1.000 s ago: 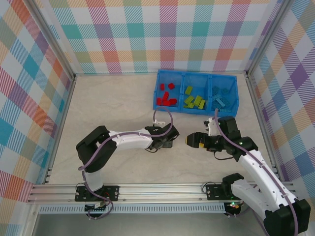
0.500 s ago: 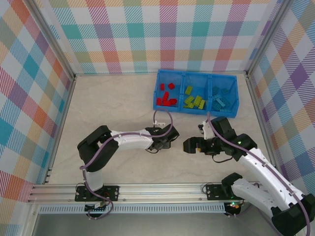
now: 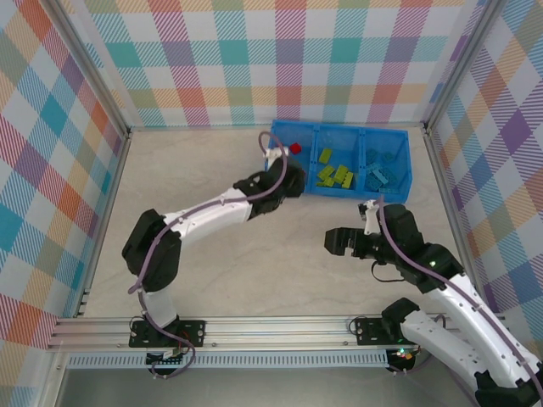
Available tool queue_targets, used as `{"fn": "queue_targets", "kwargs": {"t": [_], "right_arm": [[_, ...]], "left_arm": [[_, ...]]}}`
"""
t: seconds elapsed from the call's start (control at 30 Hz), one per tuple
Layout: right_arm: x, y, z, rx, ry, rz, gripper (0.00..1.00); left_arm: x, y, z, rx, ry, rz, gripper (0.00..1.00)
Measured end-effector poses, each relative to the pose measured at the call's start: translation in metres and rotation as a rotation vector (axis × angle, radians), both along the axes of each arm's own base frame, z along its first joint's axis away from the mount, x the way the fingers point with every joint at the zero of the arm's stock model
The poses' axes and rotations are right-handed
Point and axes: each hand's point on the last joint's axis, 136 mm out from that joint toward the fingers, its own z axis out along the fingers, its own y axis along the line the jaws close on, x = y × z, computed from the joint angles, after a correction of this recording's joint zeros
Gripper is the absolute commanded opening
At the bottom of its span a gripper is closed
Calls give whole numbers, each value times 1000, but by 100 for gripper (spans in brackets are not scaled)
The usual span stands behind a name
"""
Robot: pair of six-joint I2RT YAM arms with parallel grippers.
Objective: Sort the legos into containers by color
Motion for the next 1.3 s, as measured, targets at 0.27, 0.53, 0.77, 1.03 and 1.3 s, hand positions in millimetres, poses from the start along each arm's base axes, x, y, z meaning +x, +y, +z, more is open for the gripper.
{"fn": "queue_targets", "kwargs": {"t": [0.27,0.53,0.77,1.03,1.3], "right_arm": [[11,2,16,31,-81,-23,100],[7,-2,18,33,-89,-26,100],[7,-2,18,33,-90,-26,100],[22,-16,5,-70,-133,-90,100],[82,-81,-69,-411,-141,-325,100]], "left_arm": [[102,-30,-8,-37,-67,23,53],[131,-30,-26,-22,-24,52,77],[127,-30,-20,-49,-2,41,84],[47,13,25,-113,-8,-14,88],[-63,117,111,-152,-312,5,97]]}}
